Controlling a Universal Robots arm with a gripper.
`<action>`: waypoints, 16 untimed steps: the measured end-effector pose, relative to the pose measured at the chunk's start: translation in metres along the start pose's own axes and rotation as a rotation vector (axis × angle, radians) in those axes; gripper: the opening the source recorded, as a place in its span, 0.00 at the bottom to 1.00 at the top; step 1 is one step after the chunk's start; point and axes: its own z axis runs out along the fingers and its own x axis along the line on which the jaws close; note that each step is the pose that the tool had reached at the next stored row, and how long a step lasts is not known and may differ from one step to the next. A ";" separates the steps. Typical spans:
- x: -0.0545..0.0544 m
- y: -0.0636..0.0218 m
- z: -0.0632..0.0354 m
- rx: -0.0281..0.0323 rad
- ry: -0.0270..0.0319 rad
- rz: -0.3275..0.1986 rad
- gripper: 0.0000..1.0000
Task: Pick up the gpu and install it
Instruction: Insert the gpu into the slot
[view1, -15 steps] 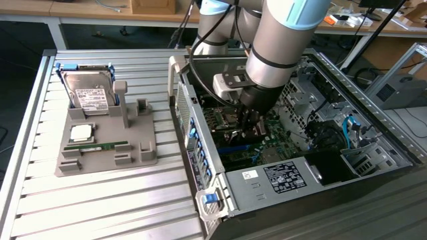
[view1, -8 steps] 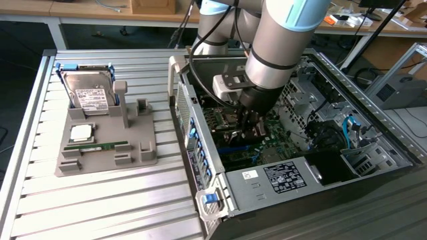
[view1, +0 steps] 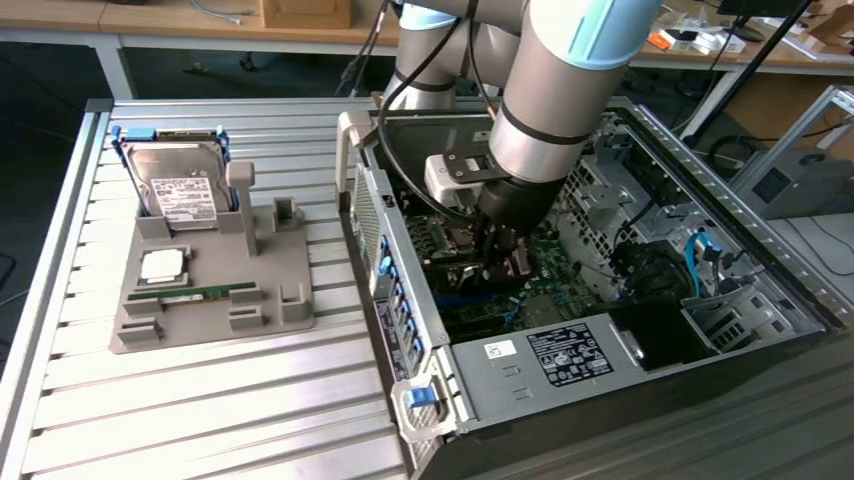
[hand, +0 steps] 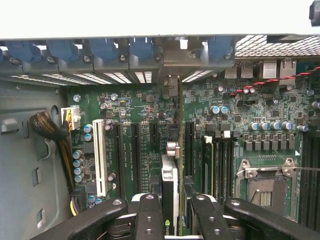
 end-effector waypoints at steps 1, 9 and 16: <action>0.000 0.0000 0.0005 0.0001 0.0010 0.000 0.27; 0.001 0.0002 0.0053 0.0001 0.0035 0.000 0.27; 0.001 0.0002 0.0058 0.0001 0.0035 0.000 0.27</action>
